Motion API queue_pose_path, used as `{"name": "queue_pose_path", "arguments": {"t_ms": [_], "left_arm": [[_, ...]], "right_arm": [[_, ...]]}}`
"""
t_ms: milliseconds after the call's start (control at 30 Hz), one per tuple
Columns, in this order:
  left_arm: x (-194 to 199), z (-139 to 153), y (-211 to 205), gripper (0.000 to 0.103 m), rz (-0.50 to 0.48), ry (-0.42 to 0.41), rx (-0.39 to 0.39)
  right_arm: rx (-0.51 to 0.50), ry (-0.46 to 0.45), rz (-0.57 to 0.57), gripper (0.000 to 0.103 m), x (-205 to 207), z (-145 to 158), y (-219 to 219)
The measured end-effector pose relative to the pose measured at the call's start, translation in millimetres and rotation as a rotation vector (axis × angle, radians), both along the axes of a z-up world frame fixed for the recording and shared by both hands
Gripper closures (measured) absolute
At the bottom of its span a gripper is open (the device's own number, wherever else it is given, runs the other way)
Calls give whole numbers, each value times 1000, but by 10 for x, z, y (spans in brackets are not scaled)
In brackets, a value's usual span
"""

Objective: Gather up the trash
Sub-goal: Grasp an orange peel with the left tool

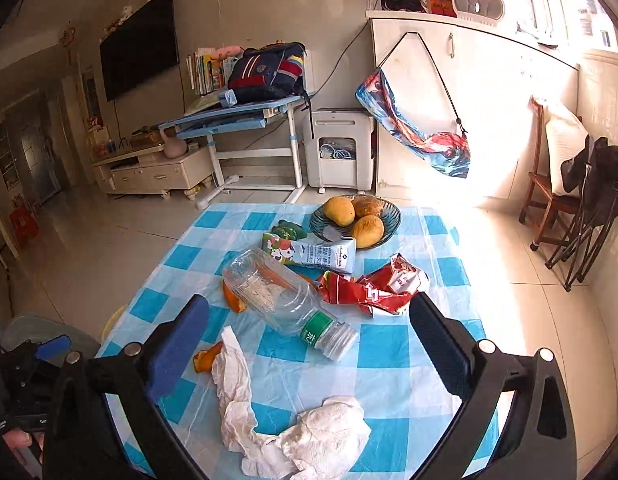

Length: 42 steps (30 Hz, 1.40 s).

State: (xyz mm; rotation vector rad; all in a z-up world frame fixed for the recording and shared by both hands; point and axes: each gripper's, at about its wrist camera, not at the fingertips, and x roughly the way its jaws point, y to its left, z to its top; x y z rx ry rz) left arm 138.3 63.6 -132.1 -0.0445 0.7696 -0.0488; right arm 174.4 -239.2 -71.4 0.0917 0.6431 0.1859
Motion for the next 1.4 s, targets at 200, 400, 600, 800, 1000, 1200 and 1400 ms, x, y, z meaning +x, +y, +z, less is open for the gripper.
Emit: {"name": "queue_pose_path", "arguments": {"t_ms": [200,400,600,800,1000,1200,1400], "left_arm": [[183,-18,-412,9,-60,10,133],[472,-184,-679,18,-128,66,247],[718,-339,-846,26,-206,107,264],[908,-425,-1019,32,-261,121,262],[1033,-499,-1084,45,-286,145,230],[1129,-535,-961,75,-265,169,170],[1132,-532,-835,81,-223,179,157]], "right_arm": [[70,56,36,7,-56,-115,-38],[81,181,60,7,-37,-355,-132],[84,283,86,7,-92,-552,-175],[117,389,105,7,-29,-768,-110],[97,423,108,7,48,-853,-75],[74,445,107,8,119,-933,-70],[49,450,120,12,165,-971,-20]]}}
